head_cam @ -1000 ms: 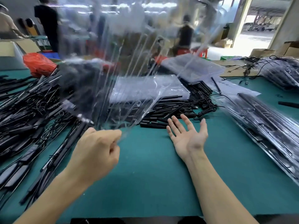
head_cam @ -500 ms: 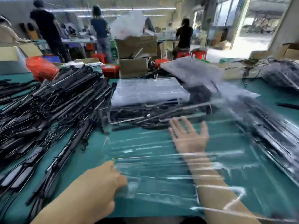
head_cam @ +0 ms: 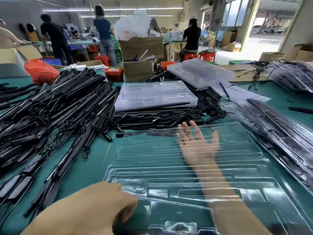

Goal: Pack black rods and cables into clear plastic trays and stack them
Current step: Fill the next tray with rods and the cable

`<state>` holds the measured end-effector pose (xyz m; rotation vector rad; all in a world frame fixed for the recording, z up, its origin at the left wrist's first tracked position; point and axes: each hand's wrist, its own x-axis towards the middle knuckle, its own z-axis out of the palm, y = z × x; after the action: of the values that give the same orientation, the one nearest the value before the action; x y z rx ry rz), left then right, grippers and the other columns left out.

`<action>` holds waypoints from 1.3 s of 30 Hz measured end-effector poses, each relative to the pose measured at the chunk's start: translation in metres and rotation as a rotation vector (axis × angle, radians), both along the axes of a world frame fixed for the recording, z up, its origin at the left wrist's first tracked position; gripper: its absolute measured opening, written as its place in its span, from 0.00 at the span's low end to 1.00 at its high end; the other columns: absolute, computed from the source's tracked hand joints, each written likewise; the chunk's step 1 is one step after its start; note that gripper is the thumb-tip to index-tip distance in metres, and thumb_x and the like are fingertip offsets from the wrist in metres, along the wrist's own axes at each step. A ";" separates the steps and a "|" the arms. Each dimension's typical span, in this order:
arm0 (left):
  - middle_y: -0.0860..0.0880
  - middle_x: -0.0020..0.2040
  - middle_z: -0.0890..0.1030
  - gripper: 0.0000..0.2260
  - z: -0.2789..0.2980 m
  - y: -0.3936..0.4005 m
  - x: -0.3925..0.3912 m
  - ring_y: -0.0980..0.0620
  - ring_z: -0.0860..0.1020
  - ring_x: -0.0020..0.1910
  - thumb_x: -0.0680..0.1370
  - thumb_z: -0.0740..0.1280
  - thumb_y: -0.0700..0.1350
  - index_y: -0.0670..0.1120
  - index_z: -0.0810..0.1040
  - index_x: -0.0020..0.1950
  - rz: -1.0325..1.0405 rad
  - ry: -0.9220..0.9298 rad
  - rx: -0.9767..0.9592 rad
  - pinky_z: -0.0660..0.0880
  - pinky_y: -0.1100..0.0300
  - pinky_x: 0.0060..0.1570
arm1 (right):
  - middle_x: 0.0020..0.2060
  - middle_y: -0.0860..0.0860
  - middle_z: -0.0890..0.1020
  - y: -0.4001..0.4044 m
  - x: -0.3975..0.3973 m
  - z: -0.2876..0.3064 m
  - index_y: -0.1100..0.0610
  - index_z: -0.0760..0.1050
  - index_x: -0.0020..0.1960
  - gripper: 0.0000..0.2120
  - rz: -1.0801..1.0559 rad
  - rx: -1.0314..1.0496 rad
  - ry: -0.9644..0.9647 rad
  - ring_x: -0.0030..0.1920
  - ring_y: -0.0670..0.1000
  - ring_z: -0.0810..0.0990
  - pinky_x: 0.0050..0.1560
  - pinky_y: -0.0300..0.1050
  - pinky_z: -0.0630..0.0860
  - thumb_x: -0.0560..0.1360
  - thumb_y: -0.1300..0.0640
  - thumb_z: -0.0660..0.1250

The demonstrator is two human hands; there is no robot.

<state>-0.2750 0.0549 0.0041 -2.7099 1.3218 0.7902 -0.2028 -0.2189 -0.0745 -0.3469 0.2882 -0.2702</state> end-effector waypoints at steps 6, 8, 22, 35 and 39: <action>0.61 0.41 0.76 0.29 0.000 -0.017 0.003 0.62 0.72 0.40 0.69 0.47 0.81 0.57 0.69 0.43 0.175 -0.325 -0.277 0.68 0.65 0.36 | 0.52 0.62 0.83 0.003 -0.001 0.002 0.61 0.77 0.55 0.34 0.015 -0.015 0.005 0.56 0.62 0.81 0.62 0.57 0.73 0.80 0.32 0.49; 0.61 0.44 0.74 0.22 -0.005 -0.031 0.014 0.64 0.70 0.48 0.72 0.51 0.76 0.59 0.67 0.45 0.206 -0.319 -0.346 0.71 0.64 0.48 | 0.52 0.63 0.83 0.003 -0.001 0.003 0.62 0.76 0.53 0.33 0.022 -0.013 -0.002 0.57 0.62 0.81 0.61 0.56 0.73 0.80 0.33 0.49; 0.57 0.82 0.47 0.38 -0.039 -0.064 0.092 0.55 0.46 0.80 0.70 0.45 0.79 0.67 0.47 0.78 0.364 -0.157 -0.335 0.44 0.45 0.78 | 0.50 0.62 0.84 0.003 0.000 0.005 0.63 0.78 0.53 0.30 0.059 -0.070 0.010 0.57 0.62 0.81 0.64 0.58 0.73 0.82 0.38 0.52; 0.60 0.81 0.43 0.42 -0.048 -0.043 0.094 0.56 0.44 0.80 0.67 0.40 0.82 0.67 0.47 0.78 0.415 -0.158 -0.262 0.43 0.46 0.78 | 0.53 0.60 0.83 0.003 0.000 0.004 0.61 0.77 0.55 0.24 0.049 -0.074 0.029 0.57 0.60 0.81 0.60 0.53 0.74 0.85 0.46 0.50; 0.60 0.81 0.47 0.43 -0.048 -0.038 0.097 0.54 0.47 0.79 0.65 0.38 0.83 0.68 0.47 0.77 0.414 -0.172 -0.245 0.45 0.45 0.76 | 0.49 0.62 0.85 0.000 -0.001 0.003 0.62 0.77 0.54 0.29 0.021 -0.010 0.043 0.53 0.62 0.83 0.55 0.53 0.74 0.84 0.40 0.48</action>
<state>-0.1780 0.0172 -0.0442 -3.2151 0.8859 0.4133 -0.2038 -0.2190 -0.0713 -0.3655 0.3256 -0.2434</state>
